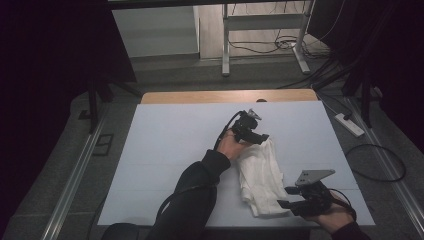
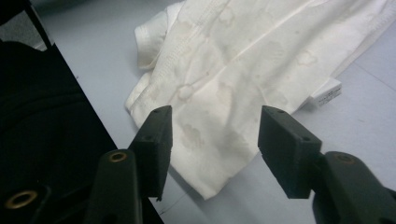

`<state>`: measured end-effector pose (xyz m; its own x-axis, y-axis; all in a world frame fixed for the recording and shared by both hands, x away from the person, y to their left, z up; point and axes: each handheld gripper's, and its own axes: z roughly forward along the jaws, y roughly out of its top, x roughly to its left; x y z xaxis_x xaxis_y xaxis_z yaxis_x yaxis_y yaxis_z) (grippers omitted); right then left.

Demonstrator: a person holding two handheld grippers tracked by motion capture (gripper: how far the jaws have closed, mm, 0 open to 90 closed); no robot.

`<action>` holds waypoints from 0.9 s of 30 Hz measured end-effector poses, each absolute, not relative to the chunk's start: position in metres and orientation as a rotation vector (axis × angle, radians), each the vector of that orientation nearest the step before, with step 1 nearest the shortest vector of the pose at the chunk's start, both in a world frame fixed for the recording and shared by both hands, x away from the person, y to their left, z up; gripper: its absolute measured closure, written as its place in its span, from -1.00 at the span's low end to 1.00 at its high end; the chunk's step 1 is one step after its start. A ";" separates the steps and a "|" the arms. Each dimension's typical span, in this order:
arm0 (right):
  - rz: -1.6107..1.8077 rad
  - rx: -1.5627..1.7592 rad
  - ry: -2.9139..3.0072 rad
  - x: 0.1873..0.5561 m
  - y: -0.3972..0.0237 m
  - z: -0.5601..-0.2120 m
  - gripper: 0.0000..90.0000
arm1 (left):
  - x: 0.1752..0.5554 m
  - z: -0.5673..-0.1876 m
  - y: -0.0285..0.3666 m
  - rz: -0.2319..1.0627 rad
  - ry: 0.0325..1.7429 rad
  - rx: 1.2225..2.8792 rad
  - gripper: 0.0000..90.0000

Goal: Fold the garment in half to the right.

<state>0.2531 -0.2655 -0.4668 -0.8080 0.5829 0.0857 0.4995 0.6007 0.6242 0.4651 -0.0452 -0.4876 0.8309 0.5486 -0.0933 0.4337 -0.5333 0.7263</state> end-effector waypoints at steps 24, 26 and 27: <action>1.058 0.956 2.608 0.258 -0.261 -0.462 -0.52 | 0.462 -0.491 0.024 0.171 0.754 2.239 -0.89; 1.056 0.962 2.608 0.258 -0.262 -0.462 -0.54 | 0.462 -0.491 0.031 0.170 0.762 2.236 -0.91; 1.057 0.967 2.608 0.258 -0.262 -0.462 -0.54 | 0.463 -0.491 0.036 0.169 0.767 2.236 -0.93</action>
<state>0.2584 -0.2618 -0.4618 -0.7765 0.6245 0.0843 0.5071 0.5398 0.6720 0.4626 0.0357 -0.4909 0.8114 0.5740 -0.1102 0.4745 -0.5367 0.6977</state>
